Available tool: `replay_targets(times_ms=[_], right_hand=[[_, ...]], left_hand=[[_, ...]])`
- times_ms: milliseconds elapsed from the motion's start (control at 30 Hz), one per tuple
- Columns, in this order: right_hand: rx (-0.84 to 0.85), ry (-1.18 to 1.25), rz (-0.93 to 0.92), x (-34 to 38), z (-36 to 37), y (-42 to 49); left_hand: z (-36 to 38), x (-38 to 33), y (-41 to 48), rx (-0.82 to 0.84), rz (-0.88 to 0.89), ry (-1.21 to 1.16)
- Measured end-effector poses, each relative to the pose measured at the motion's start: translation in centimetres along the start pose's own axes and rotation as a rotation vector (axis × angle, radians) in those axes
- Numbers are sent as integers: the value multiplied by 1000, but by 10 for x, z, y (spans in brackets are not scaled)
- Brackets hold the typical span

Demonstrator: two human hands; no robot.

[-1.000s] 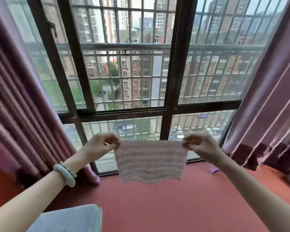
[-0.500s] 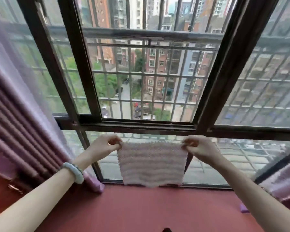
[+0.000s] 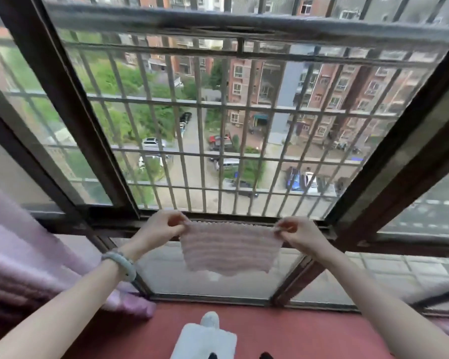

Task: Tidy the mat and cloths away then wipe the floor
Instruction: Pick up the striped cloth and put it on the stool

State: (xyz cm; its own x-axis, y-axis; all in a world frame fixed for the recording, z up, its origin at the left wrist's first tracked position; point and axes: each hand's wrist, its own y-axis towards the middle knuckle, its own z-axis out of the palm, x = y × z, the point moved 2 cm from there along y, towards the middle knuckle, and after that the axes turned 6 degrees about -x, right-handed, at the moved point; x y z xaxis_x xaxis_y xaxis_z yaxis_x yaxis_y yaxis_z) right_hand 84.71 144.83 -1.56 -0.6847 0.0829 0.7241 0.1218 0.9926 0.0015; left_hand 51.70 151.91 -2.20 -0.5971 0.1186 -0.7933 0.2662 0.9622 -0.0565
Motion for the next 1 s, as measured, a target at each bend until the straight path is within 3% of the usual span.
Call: replay_targets(times_ms=[467, 700, 900, 933, 1000], right_hand=[[25, -173, 165, -32, 40, 156], [64, -169, 201, -51, 58, 193], [141, -254, 220, -77, 81, 195], [116, -280, 192, -78, 83, 192], [40, -312, 64, -75, 86, 182]], left_hand=[[19, 57, 172, 72, -160, 40], [48, 71, 197, 24, -270, 57], [67, 88, 192, -66, -466, 33], [68, 87, 188, -102, -448, 85], [71, 82, 176, -170, -244, 222]])
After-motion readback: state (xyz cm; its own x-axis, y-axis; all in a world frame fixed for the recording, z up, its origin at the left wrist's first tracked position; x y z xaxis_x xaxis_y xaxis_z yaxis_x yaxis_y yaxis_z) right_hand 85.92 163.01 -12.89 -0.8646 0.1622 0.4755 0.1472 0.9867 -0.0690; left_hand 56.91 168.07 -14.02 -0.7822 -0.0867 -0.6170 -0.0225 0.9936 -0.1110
